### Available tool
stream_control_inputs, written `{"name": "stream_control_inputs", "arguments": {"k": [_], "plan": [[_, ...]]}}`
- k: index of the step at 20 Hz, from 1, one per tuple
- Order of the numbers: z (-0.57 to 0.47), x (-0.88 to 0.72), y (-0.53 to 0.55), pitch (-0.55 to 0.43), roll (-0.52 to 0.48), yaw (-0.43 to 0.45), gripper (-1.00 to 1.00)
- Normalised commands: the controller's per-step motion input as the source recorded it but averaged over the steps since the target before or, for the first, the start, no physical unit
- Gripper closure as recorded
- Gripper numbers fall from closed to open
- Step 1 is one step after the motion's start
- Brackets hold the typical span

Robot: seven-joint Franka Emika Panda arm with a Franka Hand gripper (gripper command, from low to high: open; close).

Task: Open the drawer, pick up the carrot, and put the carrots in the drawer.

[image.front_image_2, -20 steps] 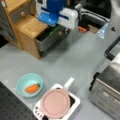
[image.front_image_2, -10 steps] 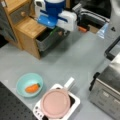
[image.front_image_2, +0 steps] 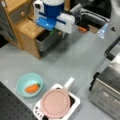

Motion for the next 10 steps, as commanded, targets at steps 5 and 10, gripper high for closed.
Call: {"name": "stream_control_inputs", "arguments": {"k": [5, 10], "plan": [[-0.08, 0.02, -0.11, -0.038, 0.159, 0.003, -1.00], [-0.07, 0.00, -0.08, -0.046, 0.128, -0.055, -1.00]]}}
